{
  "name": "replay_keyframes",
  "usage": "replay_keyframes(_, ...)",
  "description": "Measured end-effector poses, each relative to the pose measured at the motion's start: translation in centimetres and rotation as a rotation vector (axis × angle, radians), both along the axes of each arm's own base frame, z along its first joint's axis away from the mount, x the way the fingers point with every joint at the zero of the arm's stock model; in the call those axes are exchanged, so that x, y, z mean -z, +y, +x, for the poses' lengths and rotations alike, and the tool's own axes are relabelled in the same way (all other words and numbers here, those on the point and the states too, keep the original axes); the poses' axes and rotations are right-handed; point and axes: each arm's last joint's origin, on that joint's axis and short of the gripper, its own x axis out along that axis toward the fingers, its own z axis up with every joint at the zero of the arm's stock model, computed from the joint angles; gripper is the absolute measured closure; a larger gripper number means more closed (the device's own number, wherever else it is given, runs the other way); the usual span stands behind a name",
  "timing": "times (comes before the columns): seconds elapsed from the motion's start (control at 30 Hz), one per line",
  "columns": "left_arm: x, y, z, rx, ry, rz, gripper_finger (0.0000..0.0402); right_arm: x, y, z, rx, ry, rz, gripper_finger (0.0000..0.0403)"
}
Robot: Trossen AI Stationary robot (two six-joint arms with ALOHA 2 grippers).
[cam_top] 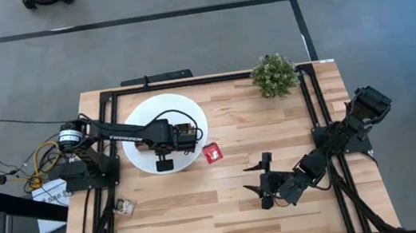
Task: Pick & Place Tea
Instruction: Put the red tea bag into the middle section of the wooden organizer
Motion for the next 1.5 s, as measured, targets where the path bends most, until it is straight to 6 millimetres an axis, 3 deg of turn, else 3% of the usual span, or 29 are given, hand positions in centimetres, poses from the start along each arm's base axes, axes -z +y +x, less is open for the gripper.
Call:
replay_keyframes(0.67, 0.0, 0.6, 0.1, -0.091, -0.04, 0.043, 0.0399, 0.0, 0.0, 0.0, -0.002, 0.001, 0.0, 0.0155)
replay_keyframes(0.9, 0.0, 1.2, 0.0, -0.136, -0.04, 0.046, 0.0332, 0.0, 0.0, 0.0, -0.002, 0.0, 0.001, 0.0155)
replay_keyframes(1.13, -0.2, 1.6, 0.0, -0.114, -0.042, 0.179, 0.0253, 0.0, 0.0, 0.0, -0.002, 0.0, 0.001, 0.0155)
replay_keyframes(1.5, -0.4, 2.0, 0.6, -0.075, -0.093, 0.322, 0.024, 0.0, 0.0, 0.0, -0.002, -0.001, 0.001, 0.0155)
